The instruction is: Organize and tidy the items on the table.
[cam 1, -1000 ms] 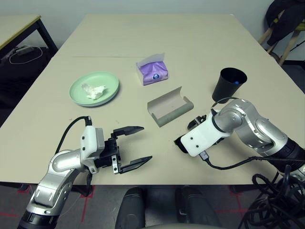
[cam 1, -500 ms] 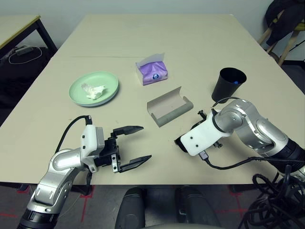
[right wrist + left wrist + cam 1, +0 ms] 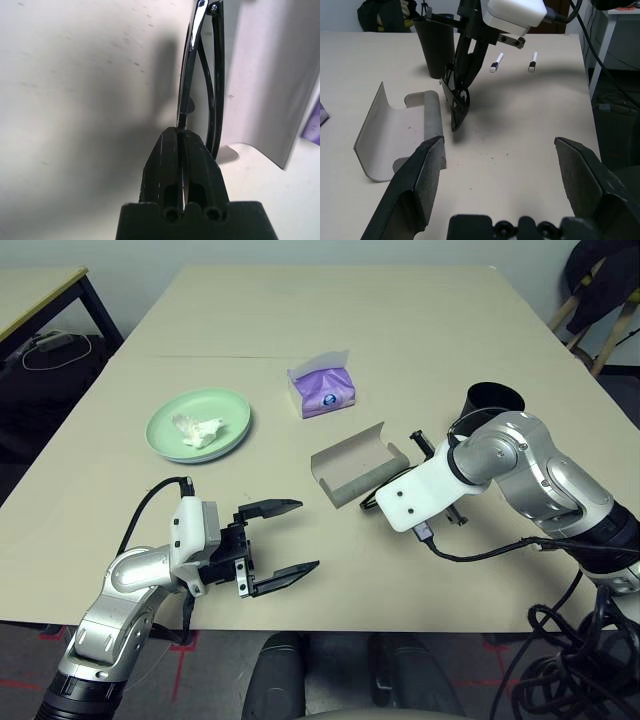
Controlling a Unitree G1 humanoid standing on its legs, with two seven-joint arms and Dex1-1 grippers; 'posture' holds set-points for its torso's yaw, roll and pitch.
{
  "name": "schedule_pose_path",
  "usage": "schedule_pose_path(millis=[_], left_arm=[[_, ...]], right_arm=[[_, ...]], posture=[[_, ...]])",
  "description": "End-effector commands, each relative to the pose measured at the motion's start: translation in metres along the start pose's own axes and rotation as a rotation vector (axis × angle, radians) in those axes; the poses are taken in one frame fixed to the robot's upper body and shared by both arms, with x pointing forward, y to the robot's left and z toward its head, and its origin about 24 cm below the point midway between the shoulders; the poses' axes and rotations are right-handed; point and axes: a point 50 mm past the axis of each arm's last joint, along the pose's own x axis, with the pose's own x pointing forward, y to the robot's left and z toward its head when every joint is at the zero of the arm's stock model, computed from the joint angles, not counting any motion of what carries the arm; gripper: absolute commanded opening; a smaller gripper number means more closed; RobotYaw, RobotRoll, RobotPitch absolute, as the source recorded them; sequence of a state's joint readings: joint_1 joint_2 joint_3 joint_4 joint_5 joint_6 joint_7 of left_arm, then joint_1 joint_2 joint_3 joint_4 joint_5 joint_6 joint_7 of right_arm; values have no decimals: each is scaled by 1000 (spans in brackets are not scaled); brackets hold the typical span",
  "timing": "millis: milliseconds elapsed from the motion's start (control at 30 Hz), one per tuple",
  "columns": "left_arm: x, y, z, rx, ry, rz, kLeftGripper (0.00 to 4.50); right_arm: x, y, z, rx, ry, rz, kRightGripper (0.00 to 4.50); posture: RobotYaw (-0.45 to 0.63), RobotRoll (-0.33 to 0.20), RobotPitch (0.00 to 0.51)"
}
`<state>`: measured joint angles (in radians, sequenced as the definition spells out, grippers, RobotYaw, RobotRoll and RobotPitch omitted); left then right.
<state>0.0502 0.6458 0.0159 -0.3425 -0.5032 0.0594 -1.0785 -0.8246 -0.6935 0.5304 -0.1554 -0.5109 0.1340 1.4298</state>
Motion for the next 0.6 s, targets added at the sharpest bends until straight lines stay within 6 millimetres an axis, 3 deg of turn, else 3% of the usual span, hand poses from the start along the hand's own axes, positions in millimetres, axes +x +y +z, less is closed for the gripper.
schedule_pose_path(millis=[33,600], left_arm=[[3,-2,-1,-5,9,-16,4500],[4,-1,0,-1,4,-16,4500]], right_arm=[[-5,-6,-2,5,-9,-28,14],[-6,-9,-2,-7,-16,-33,14]], posture=[[128,0,110],[126,0,106]])
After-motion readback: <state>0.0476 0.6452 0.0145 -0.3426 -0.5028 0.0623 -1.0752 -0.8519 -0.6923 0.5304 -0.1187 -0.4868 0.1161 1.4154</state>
